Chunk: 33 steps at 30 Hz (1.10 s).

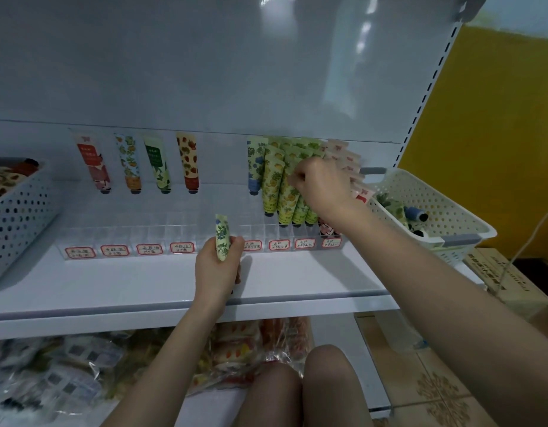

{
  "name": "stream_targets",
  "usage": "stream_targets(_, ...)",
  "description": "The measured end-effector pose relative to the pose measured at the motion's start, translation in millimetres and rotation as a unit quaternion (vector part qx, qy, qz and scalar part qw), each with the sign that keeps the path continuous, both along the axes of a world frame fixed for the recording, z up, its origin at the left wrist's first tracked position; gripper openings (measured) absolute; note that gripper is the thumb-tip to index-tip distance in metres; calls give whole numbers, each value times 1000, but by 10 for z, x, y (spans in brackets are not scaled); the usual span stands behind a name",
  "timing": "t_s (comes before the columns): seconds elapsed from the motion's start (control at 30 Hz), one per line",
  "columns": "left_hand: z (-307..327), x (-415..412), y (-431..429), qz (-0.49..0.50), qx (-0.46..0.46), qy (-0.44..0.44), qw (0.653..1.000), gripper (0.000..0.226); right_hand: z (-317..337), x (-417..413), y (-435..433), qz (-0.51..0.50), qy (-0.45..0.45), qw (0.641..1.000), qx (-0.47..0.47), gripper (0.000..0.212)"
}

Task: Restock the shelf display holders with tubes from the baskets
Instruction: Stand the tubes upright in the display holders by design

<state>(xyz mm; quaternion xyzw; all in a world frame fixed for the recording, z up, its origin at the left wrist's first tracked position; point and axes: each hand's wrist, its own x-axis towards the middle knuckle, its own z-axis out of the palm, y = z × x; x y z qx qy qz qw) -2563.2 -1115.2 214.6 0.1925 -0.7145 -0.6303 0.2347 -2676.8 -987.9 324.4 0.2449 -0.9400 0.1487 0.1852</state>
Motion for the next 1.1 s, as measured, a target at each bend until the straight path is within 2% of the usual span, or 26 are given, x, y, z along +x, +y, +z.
stream_targets(0.1, -1, 1, 10, -5, -9, 1, 1000, 21, -22, -2, -24, 3, -9, 1000, -2, 32)
stream_targets(0.2, -1, -1, 14, -4, -13, 0, 1000, 20, -28, -2, -40, 11, -19, 1000, -5, 27)
stream_targets(0.73, 31, 11, 12, -7, 5, 4, 1000, 20, 71, 42, -31, -19, 13, 995, 100, 21)
stream_targets(0.87, 68, 25, 8, -5, 8, 12, 1000, 20, 51, 37, -19, -3, 1, 997, 82, 23)
stream_targets(1.1, 79, 15, 12, -9, -3, 10, 1000, 19, 30, -35, 15, 29, 13, 999, 2, 10)
